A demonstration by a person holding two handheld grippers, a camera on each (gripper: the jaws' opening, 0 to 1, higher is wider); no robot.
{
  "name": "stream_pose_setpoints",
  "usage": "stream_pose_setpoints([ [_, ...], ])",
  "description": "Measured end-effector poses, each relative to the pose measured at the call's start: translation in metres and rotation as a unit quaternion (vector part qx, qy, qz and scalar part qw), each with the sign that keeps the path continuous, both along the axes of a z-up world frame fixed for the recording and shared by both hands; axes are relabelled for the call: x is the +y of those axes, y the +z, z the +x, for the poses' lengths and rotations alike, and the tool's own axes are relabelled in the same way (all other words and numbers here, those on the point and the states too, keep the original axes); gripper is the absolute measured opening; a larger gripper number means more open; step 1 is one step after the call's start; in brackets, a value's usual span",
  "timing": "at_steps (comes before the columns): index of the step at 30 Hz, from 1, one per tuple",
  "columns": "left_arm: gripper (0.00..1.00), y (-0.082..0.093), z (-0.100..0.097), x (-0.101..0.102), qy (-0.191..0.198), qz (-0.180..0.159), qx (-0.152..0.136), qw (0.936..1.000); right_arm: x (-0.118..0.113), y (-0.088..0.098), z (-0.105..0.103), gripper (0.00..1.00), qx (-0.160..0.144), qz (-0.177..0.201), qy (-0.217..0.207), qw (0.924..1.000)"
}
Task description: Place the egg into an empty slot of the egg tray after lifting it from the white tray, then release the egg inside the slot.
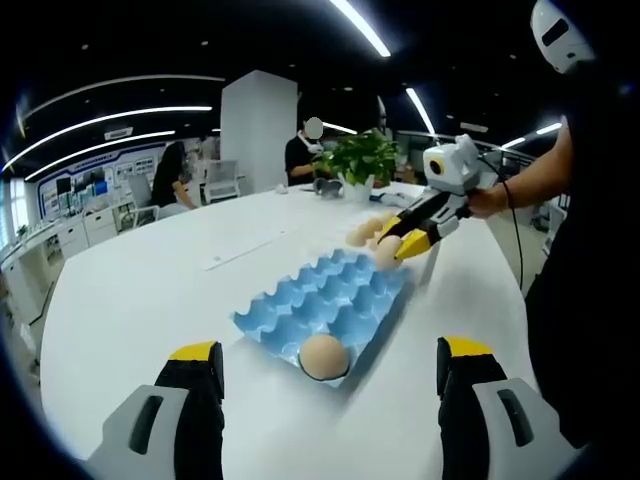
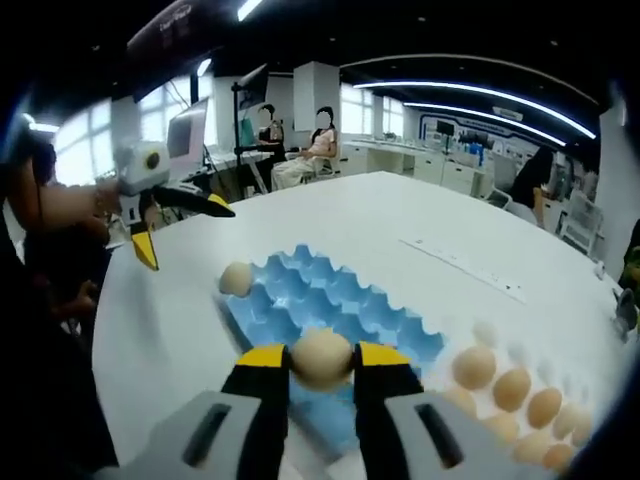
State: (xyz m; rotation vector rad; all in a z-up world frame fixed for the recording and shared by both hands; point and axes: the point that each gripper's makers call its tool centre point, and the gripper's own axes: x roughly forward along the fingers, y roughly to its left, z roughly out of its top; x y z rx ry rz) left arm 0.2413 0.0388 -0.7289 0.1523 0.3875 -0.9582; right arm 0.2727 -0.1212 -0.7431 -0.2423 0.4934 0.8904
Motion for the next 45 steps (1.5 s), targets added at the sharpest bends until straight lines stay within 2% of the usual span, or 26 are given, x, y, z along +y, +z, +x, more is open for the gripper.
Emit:
stream_pose_setpoints([
  [13, 0.88, 0.000, 0.001, 0.001, 0.001, 0.000, 0.000, 1.0000, 0.045, 0.003, -0.002, 0.23, -0.001, 0.017, 0.043, 0.9989],
  [22, 0.87, 0.000, 0.001, 0.002, 0.001, 0.000, 0.001, 1.0000, 0.074, -0.004, -0.006, 0.24, 0.004, 0.018, 0.076, 0.9970],
  [40, 0.87, -0.001, 0.000, 0.000, -0.006, -0.002, 0.002, 1.0000, 0.100, -0.022, -0.004, 0.24, 0.019, 0.008, 0.102, 0.9945],
  [45, 0.87, 0.000, 0.000, -0.001, -0.007, -0.001, 0.000, 1.0000, 0.104, -0.024, -0.006, 0.24, 0.014, 0.005, 0.111, 0.9937],
])
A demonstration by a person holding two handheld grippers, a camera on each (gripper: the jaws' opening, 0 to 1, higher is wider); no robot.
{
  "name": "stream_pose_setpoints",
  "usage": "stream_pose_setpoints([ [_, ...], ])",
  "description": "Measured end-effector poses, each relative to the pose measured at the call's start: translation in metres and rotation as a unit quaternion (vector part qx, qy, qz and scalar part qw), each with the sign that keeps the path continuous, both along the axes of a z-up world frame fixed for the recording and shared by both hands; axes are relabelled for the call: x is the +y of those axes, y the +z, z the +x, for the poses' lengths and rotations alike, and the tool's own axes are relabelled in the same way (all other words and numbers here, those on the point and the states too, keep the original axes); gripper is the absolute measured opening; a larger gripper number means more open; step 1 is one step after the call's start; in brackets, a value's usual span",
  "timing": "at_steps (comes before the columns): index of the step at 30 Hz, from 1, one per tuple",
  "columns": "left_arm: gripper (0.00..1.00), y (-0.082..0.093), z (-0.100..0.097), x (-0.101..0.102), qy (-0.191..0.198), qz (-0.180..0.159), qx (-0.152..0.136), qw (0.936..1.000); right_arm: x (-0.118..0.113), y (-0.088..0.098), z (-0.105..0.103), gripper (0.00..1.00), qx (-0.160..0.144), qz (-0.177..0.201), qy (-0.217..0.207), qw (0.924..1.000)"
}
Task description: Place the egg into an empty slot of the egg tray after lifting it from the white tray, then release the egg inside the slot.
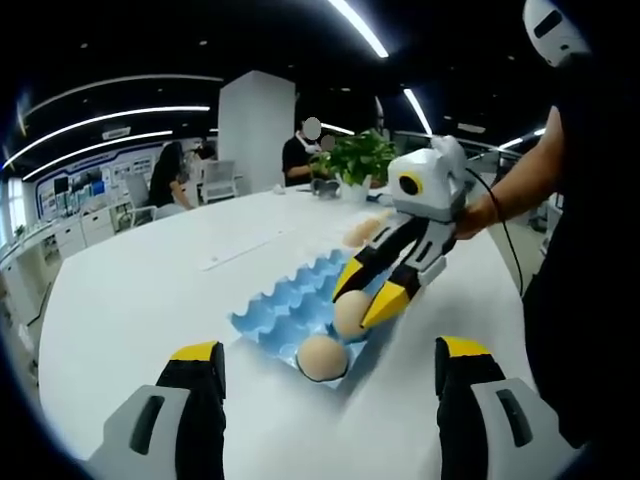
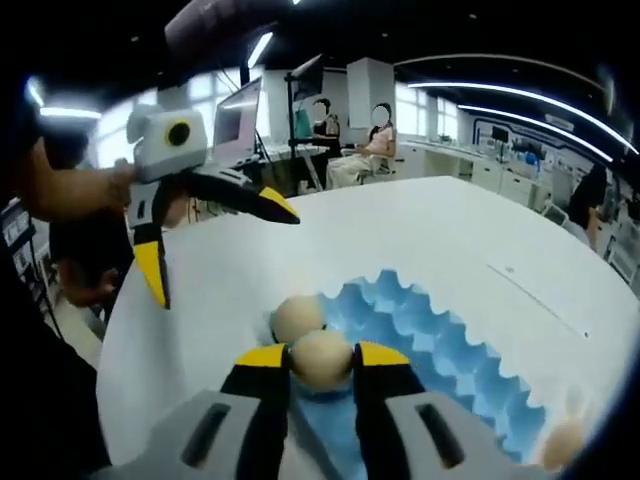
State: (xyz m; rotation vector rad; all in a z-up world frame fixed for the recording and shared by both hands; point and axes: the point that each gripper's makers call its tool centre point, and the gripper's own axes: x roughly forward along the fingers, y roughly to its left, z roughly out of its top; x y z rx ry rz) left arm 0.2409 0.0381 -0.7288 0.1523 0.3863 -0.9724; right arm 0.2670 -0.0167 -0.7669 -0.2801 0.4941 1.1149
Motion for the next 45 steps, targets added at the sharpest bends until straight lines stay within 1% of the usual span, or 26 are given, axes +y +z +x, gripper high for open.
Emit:
stream_pose_setpoints([
  [10, 0.86, 0.002, 0.001, 0.001, 0.001, -0.003, -0.003, 1.0000, -0.002, -0.012, 0.002, 0.24, -0.001, -0.014, 0.006, 0.9999],
  [11, 0.86, 0.001, 0.001, 0.001, 0.001, -0.003, -0.002, 1.0000, -0.002, -0.011, 0.002, 0.24, -0.006, -0.011, 0.008, 0.9999],
  [13, 0.86, 0.001, 0.001, 0.001, 0.001, -0.002, -0.002, 1.0000, -0.001, -0.011, 0.002, 0.25, -0.005, -0.011, 0.009, 0.9999],
  [20, 0.86, 0.001, 0.001, 0.001, 0.001, -0.003, -0.001, 1.0000, 0.000, -0.012, 0.001, 0.25, -0.024, -0.019, 0.023, 0.9993],
  [21, 0.86, 0.001, 0.002, 0.001, 0.002, -0.002, 0.000, 1.0000, 0.000, -0.013, 0.000, 0.26, -0.034, -0.025, 0.028, 0.9987],
  [29, 0.86, 0.002, 0.001, 0.000, 0.002, -0.001, -0.001, 1.0000, -0.003, -0.013, -0.003, 0.26, -0.061, -0.023, 0.038, 0.9972],
  [35, 0.86, 0.002, 0.000, 0.000, 0.002, -0.001, -0.001, 1.0000, -0.007, -0.011, -0.002, 0.29, -0.065, -0.017, 0.032, 0.9972],
  [45, 0.86, 0.004, 0.000, -0.003, -0.001, -0.003, -0.002, 1.0000, -0.029, -0.011, -0.005, 0.29, -0.064, -0.017, 0.014, 0.9977],
])
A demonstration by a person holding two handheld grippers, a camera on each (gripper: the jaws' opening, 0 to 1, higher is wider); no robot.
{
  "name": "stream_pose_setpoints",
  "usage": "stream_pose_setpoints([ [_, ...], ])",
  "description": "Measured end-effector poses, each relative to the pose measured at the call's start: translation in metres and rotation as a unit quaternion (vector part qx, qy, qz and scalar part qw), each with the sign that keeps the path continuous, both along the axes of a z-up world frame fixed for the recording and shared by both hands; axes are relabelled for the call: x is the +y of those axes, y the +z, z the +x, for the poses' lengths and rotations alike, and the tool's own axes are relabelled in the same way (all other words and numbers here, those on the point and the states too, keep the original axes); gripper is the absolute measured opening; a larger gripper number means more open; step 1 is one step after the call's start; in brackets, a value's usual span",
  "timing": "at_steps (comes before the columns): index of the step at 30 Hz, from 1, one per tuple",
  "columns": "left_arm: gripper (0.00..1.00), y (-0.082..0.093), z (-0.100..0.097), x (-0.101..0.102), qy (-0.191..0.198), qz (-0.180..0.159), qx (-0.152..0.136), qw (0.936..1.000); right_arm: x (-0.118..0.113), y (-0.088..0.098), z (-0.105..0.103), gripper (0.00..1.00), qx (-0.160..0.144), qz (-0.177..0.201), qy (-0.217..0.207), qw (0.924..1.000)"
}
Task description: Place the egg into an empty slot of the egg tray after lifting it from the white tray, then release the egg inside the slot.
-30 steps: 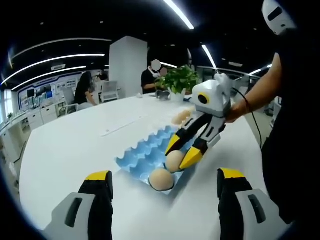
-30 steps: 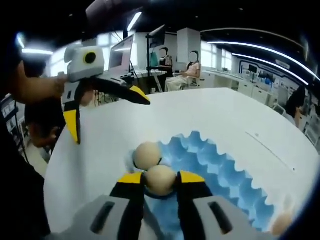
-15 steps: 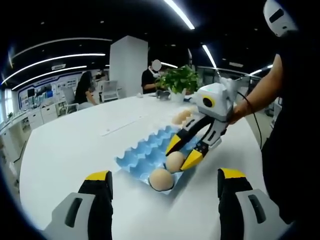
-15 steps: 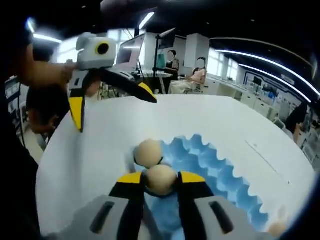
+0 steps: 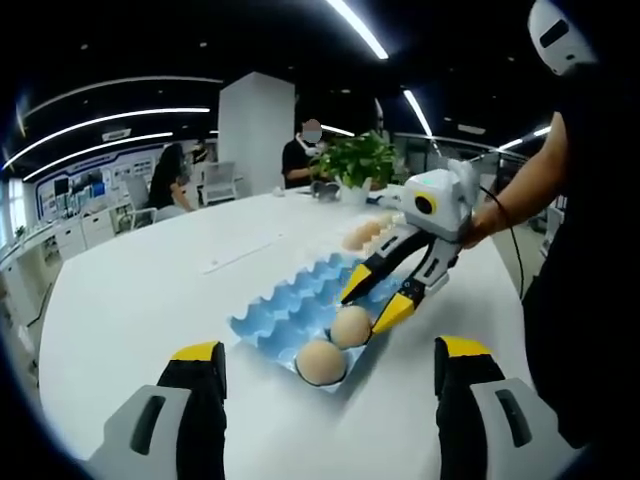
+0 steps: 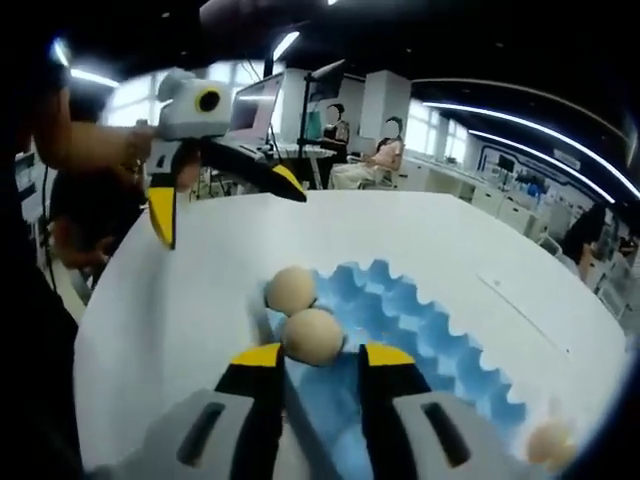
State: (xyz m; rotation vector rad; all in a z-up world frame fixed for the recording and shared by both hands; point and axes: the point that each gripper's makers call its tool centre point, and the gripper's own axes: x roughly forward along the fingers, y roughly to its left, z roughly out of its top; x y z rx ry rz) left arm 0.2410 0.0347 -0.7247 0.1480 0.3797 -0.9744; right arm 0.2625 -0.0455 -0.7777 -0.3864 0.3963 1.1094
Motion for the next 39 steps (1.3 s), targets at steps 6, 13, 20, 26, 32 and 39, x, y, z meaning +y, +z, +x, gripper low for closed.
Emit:
stream_pose_setpoints([
  [6, 0.85, 0.000, 0.000, -0.002, 0.000, 0.000, 0.002, 1.0000, -0.016, 0.000, 0.001, 0.29, 0.014, 0.006, -0.020, 0.9997],
  [13, 0.85, -0.001, 0.000, -0.001, 0.000, 0.001, 0.003, 1.0000, -0.034, 0.004, 0.001, 0.29, 0.016, 0.011, -0.040, 0.9990],
  [20, 0.85, 0.000, 0.000, -0.003, -0.001, 0.000, 0.003, 1.0000, -0.057, 0.004, 0.000, 0.29, 0.020, 0.006, -0.064, 0.9978],
  [26, 0.85, -0.003, 0.002, -0.005, -0.002, 0.005, 0.003, 1.0000, -0.096, 0.002, 0.001, 0.29, 0.015, -0.005, -0.108, 0.9940],
  [32, 0.85, -0.002, 0.002, -0.007, -0.004, 0.004, 0.004, 1.0000, -0.129, 0.003, 0.004, 0.29, 0.016, -0.007, -0.148, 0.9889],
  [39, 0.85, -0.004, 0.002, -0.007, -0.003, 0.005, 0.008, 0.9999, -0.170, 0.002, 0.006, 0.29, 0.015, -0.016, -0.195, 0.9805],
])
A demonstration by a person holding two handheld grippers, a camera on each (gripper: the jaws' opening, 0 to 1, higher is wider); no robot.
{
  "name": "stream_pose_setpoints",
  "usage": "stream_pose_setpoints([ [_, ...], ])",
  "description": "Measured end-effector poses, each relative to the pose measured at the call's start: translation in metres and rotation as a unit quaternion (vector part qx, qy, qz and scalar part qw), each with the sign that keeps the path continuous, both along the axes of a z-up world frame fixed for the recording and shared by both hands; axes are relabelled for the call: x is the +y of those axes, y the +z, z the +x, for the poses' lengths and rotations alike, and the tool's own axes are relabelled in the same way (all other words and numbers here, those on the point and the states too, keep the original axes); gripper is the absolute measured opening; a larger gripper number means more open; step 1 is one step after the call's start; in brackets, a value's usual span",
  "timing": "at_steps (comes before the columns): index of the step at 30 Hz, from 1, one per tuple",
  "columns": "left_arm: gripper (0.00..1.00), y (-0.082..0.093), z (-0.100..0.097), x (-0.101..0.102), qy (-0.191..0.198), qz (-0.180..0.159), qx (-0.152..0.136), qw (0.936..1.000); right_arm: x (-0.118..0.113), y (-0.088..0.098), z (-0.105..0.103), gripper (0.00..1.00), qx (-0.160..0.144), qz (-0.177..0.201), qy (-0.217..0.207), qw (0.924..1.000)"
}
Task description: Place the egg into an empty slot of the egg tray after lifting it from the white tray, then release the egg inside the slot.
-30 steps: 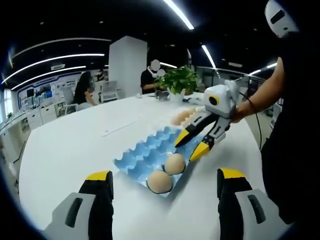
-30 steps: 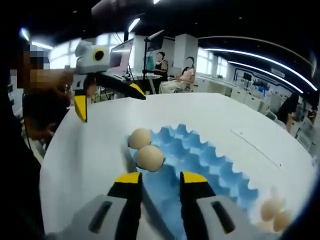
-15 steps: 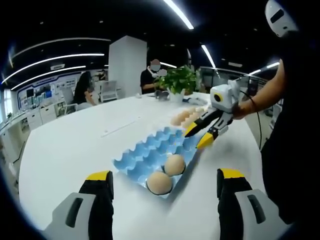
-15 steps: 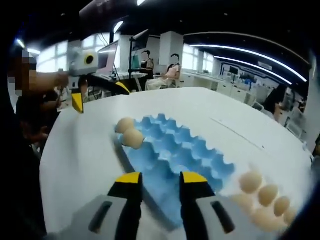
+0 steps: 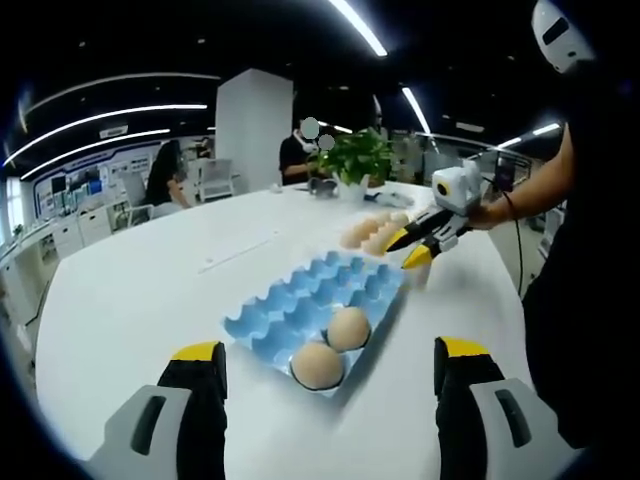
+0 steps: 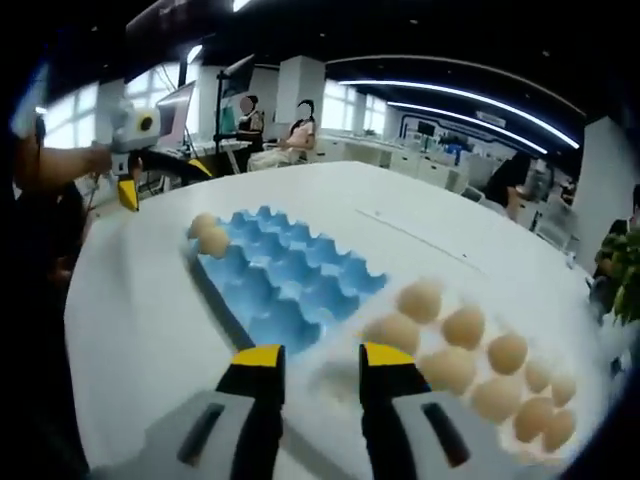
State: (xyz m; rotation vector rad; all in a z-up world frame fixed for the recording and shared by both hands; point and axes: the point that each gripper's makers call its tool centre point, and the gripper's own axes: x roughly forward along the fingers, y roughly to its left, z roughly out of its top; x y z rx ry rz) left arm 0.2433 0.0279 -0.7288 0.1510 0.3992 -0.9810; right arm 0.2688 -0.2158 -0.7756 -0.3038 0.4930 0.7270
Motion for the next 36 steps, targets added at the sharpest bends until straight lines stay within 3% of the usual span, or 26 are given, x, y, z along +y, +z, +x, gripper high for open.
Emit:
stream_pose_setpoints([
  [10, 0.85, 0.000, 0.000, -0.003, -0.004, 0.001, 0.001, 1.0000, -0.049, 0.002, -0.004, 0.29, -0.005, -0.018, -0.053, 0.9984],
  [22, 0.85, -0.001, 0.001, -0.003, -0.002, 0.003, 0.002, 1.0000, -0.107, 0.019, 0.002, 0.29, -0.019, 0.000, -0.148, 0.9888],
  [36, 0.87, -0.005, 0.000, -0.002, 0.013, 0.003, 0.019, 0.9997, -0.121, 0.000, -0.001, 0.29, 0.014, -0.012, -0.172, 0.9849],
])
